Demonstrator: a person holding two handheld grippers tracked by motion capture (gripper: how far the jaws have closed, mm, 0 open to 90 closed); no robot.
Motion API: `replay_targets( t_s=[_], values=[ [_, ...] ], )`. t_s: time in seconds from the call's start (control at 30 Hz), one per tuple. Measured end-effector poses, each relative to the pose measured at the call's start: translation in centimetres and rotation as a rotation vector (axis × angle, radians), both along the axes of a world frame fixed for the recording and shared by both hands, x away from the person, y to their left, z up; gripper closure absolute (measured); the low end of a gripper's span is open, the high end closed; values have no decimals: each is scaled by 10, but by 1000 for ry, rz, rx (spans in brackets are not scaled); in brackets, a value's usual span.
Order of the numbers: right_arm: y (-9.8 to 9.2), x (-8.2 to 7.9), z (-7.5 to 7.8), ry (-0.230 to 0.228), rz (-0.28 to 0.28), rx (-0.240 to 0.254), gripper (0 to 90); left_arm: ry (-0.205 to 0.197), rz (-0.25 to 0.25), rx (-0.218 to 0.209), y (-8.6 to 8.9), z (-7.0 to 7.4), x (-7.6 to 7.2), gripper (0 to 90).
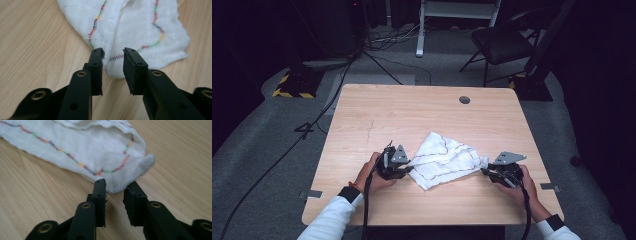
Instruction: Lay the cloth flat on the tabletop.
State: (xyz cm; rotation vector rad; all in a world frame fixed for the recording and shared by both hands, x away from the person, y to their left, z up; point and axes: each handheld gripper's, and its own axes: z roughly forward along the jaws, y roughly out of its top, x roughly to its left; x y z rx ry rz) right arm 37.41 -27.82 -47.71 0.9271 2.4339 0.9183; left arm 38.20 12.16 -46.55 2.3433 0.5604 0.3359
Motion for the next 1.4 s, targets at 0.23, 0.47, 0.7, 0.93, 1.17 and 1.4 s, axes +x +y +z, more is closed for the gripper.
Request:
replay_targets(
  t_s=[0.23,0.47,0.7,0.93,1.17,1.4],
  values=[
    [-15,5,8,-35,-69,34,564,-33,8,-13,-22,6,8,397],
    [-19,9,10,-44,-83,63,505,-44,-65,10,-59,11,20,349],
    [-18,18,2,-15,-77,69,518,-16,-109,17,-100,3,40,336],
    [-13,16,-2,25,5,87,615,42,-92,60,-121,-15,62,348],
    [-5,16,-9,29,45,19,776,64,-131,59,-121,-16,69,556],
    [-6,15,-9,13,38,7,842,53,-158,6,-109,-5,69,808]
  ],
)
